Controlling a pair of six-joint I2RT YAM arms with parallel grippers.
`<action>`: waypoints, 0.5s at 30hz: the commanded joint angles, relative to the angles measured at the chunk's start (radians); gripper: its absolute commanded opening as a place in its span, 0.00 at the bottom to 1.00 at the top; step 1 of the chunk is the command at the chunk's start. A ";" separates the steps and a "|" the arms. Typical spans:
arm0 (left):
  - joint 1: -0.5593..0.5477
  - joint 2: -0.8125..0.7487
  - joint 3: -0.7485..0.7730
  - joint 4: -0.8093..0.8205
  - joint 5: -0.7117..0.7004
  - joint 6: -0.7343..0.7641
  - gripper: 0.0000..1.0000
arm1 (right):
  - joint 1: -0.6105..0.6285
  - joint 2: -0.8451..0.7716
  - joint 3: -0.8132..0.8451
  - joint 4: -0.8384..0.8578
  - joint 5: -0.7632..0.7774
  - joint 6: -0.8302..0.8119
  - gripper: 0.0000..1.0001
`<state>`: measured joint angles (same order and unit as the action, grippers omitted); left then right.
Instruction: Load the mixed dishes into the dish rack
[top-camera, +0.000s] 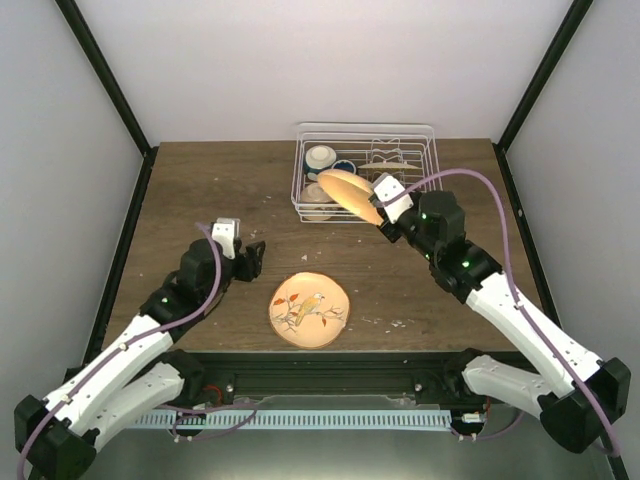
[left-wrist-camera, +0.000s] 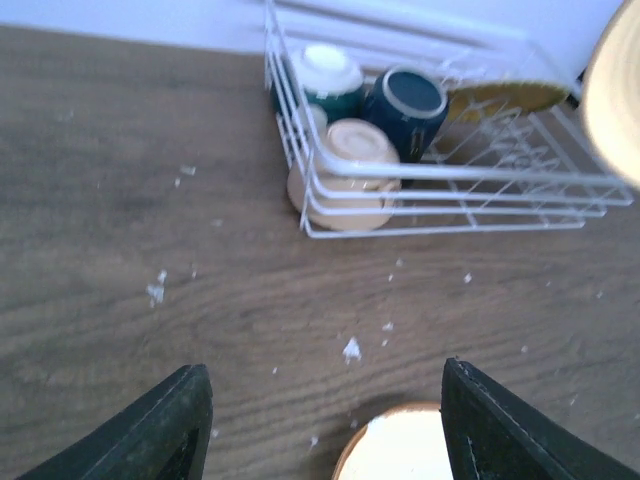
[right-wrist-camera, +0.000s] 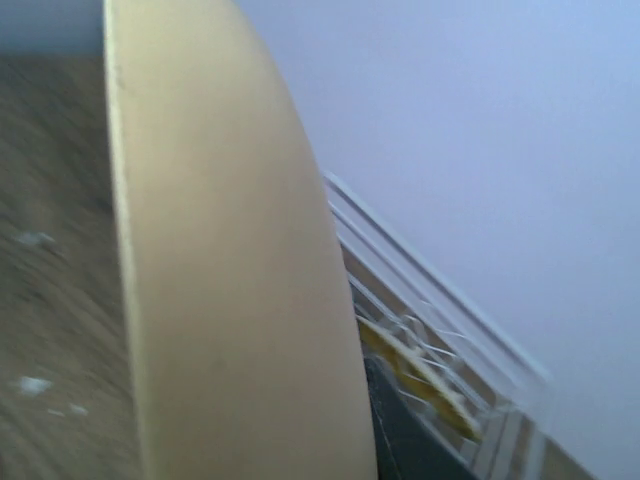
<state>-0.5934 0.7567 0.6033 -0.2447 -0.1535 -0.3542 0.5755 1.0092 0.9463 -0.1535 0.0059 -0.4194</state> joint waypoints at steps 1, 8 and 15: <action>0.005 0.014 -0.008 -0.052 -0.009 -0.024 0.65 | 0.006 0.014 -0.018 0.066 0.270 -0.296 0.01; 0.005 0.017 -0.030 -0.015 0.005 -0.026 0.65 | 0.006 -0.017 -0.143 0.323 0.389 -0.571 0.01; 0.005 0.018 -0.047 -0.004 0.003 -0.030 0.65 | 0.006 0.051 -0.214 0.540 0.447 -0.784 0.01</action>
<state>-0.5934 0.7795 0.5751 -0.2733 -0.1528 -0.3729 0.5758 1.0286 0.7403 0.1707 0.3840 -1.0290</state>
